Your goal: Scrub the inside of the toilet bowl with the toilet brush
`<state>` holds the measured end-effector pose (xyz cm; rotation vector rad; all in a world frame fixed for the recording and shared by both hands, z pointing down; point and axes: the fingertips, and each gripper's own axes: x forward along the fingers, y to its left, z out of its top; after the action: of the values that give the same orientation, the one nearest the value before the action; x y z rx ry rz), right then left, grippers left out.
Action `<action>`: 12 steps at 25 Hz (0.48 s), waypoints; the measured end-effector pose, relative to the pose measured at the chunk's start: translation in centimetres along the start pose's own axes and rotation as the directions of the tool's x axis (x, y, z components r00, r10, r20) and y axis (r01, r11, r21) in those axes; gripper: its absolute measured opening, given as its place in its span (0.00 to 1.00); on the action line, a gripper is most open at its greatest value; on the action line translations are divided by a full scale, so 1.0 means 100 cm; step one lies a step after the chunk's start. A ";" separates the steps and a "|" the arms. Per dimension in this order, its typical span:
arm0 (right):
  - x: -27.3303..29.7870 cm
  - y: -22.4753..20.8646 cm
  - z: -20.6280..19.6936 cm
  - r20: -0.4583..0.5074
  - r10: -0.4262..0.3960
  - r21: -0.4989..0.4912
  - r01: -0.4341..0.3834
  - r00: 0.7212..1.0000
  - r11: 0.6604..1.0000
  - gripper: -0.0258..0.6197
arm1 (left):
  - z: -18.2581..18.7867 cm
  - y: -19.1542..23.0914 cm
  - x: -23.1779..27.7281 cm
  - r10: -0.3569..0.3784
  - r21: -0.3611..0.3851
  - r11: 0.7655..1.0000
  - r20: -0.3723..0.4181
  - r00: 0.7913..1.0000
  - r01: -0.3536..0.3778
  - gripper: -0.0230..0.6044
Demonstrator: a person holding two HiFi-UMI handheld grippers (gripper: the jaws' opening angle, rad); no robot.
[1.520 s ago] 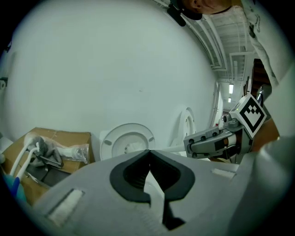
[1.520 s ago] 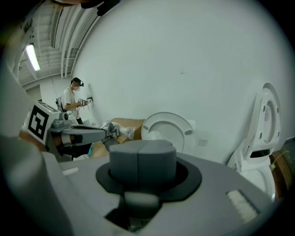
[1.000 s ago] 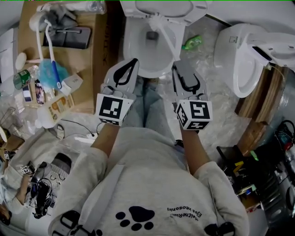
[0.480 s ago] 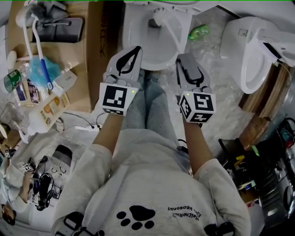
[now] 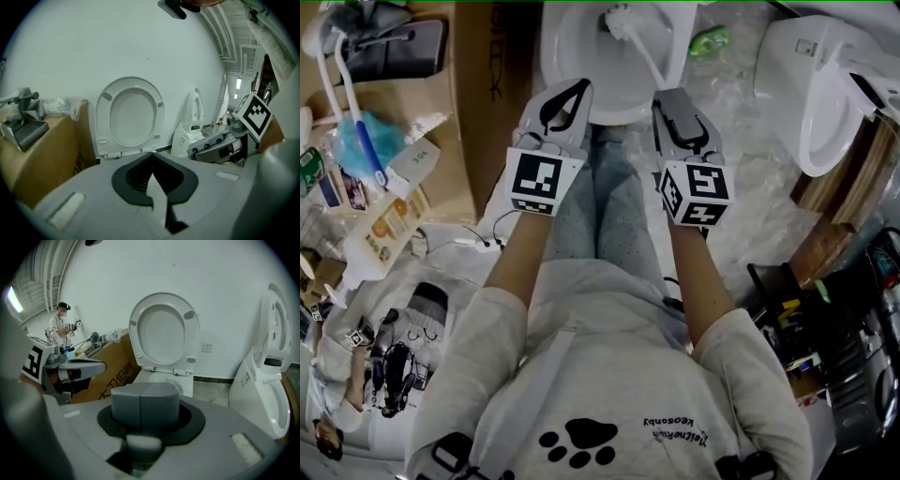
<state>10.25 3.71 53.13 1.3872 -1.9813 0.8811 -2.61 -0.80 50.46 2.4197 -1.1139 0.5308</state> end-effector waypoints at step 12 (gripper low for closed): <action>0.045 -0.010 -0.043 -0.104 -0.012 -0.053 0.006 0.995 0.999 0.27 | -0.046 0.006 0.019 -0.024 0.018 1.000 -0.106 0.994 0.026 0.03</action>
<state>10.14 4.14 59.43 1.2936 -1.9048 0.8725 -2.66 0.08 55.46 2.3885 -1.0375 0.6559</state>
